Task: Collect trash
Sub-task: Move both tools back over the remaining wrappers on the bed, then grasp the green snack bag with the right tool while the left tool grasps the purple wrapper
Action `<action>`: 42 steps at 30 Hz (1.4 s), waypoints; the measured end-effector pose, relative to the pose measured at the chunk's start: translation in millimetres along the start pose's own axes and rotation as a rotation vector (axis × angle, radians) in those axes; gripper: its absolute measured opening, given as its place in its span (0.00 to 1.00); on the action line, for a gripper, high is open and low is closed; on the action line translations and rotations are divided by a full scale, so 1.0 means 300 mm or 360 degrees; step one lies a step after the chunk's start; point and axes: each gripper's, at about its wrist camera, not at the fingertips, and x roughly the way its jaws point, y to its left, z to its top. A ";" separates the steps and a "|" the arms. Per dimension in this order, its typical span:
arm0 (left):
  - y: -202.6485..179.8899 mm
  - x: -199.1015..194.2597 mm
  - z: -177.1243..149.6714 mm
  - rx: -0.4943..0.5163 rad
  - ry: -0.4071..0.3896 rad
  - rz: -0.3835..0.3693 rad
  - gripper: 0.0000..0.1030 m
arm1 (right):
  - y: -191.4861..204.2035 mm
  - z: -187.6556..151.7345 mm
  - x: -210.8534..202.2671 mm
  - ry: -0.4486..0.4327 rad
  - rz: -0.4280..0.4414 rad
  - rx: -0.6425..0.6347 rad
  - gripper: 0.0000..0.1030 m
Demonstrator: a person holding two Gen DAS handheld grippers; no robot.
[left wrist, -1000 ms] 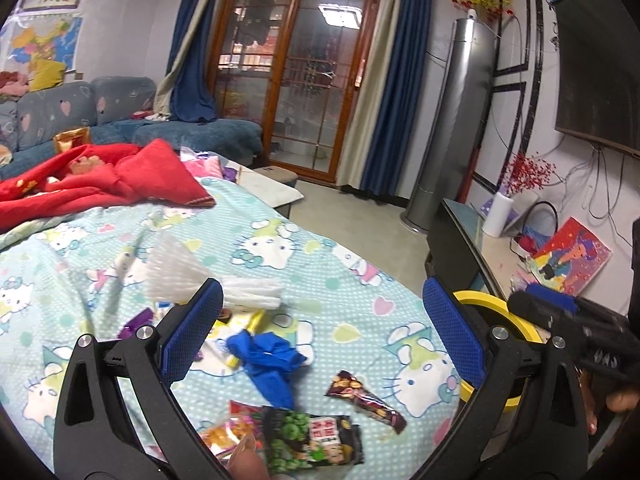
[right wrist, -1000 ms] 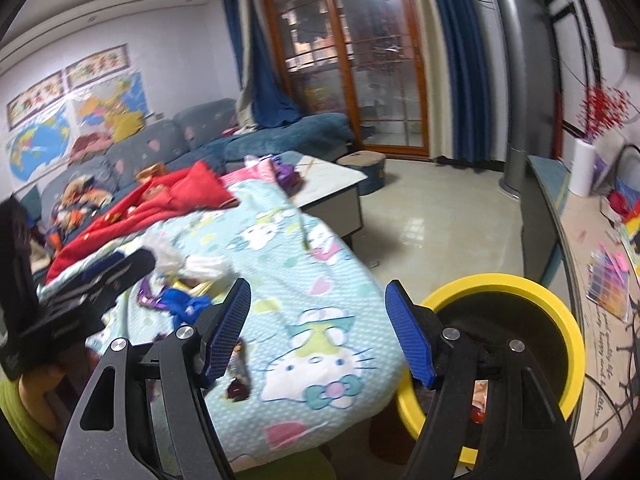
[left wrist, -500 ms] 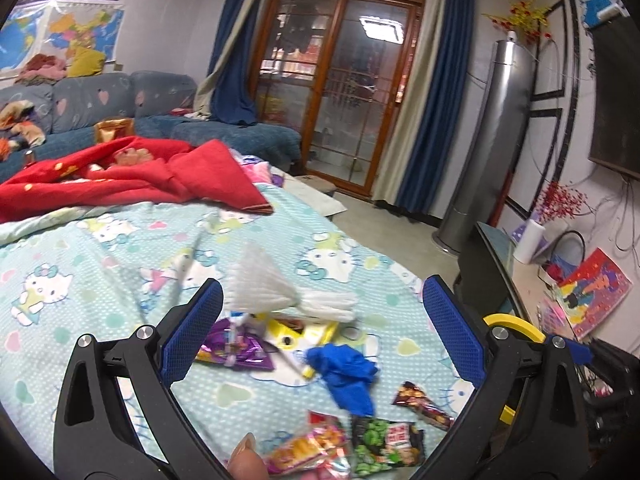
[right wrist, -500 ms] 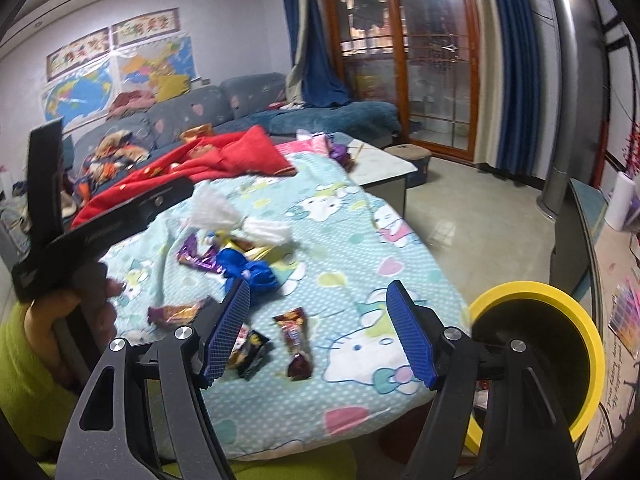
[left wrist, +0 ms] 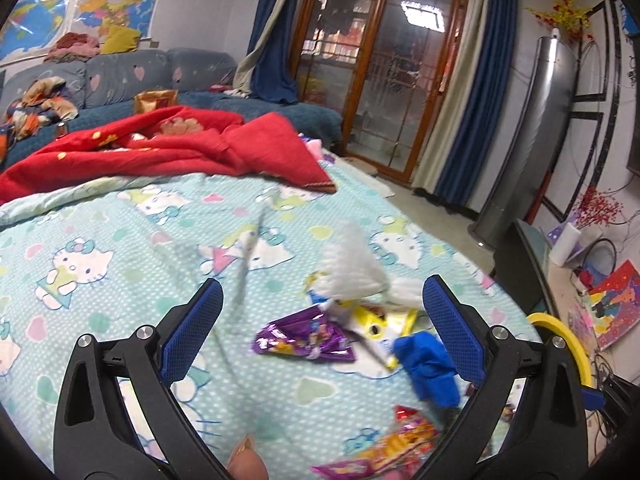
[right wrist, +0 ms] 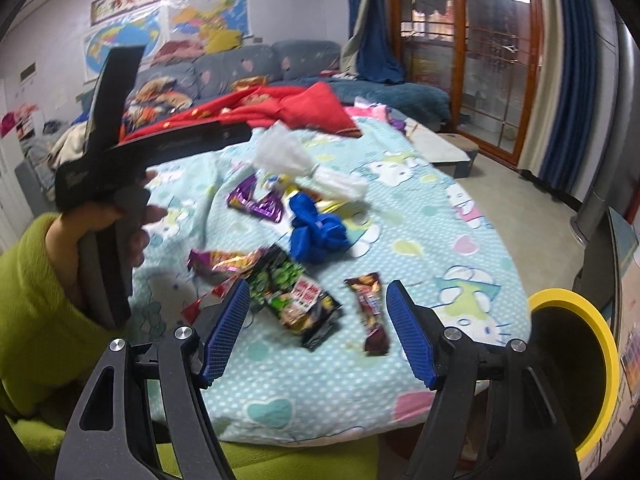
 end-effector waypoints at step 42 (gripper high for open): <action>0.146 0.220 -0.101 -0.0271 0.0455 -0.0170 0.33 | 0.075 -0.065 0.217 0.0251 0.0089 -0.0192 0.35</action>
